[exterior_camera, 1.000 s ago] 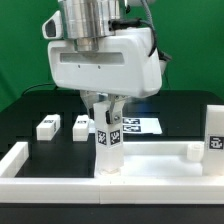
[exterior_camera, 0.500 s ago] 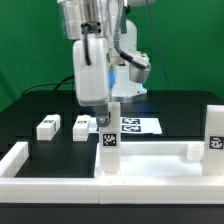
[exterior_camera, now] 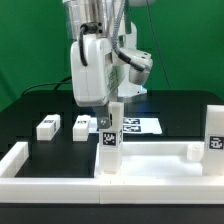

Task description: Assemble desk

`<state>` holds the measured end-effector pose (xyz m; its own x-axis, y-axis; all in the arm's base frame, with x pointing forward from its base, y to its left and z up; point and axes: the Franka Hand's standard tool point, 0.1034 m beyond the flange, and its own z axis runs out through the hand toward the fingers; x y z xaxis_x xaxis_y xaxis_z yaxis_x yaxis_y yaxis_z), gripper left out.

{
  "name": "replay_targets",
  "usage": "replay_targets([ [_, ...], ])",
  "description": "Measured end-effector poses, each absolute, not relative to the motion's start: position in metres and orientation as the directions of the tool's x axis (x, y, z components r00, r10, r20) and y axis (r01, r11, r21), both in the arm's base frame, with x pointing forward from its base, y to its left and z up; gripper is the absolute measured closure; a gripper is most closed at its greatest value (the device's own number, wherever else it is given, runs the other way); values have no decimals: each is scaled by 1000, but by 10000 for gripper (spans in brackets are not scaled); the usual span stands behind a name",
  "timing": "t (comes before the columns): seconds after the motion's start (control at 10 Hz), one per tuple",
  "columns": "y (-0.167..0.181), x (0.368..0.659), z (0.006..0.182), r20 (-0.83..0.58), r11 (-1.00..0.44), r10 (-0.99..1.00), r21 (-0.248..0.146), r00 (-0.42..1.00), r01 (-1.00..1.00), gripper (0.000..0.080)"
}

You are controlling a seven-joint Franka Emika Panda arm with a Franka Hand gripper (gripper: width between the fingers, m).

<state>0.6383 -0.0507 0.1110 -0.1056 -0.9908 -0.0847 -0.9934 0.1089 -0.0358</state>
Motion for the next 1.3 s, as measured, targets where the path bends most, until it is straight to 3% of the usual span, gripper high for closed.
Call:
replay_targets([
  [0.1, -45, 638, 109, -66, -114, -991, -46, 117, -992, 167],
  [0.2, -37, 638, 108, -67, -240, -968, -53, 243, -969, 167],
  [0.6, -32, 638, 108, -55, -465, -882, -67, 468, -883, 150],
  [0.9, -48, 637, 109, -3, -873, -484, -63, 875, -483, 150],
  [1.0, -49, 637, 109, 1, -908, -416, -66, 910, -415, 150],
  [1.2, -48, 637, 109, -3, -882, -467, -66, 884, -466, 150],
  [1.3, -48, 637, 109, -3, -883, -466, -66, 885, -466, 238],
])
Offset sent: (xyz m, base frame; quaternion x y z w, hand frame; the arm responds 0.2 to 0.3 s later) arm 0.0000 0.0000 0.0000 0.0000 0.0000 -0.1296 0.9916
